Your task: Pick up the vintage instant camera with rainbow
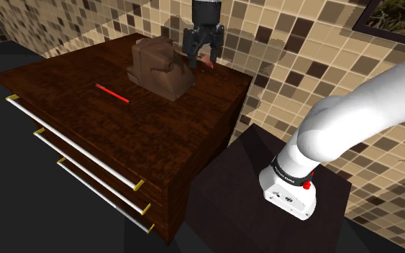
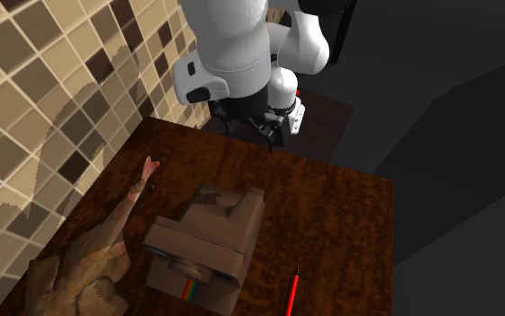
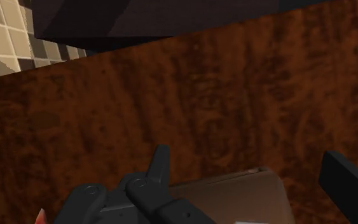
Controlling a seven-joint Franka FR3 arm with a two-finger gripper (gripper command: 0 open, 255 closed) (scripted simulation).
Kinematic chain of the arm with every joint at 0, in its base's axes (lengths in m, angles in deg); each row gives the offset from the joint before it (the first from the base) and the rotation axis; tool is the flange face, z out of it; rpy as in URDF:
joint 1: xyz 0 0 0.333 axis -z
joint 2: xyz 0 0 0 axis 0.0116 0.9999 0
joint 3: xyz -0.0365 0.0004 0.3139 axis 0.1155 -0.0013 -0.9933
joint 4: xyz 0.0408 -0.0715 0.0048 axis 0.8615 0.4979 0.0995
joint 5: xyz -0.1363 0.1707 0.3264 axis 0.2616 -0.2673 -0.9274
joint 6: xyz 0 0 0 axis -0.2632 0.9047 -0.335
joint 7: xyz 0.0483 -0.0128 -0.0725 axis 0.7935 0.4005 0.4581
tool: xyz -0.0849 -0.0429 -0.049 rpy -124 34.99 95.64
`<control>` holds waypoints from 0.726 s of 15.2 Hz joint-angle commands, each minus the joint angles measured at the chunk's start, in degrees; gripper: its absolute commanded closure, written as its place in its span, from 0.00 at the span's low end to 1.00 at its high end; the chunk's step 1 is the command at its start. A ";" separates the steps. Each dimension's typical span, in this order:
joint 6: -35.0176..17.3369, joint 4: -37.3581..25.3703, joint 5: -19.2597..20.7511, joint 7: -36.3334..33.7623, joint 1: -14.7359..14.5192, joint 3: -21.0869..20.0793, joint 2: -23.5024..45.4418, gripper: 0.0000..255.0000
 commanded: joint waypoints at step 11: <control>-7.10 -16.03 1.93 -5.56 -0.99 -4.13 16.98 0.00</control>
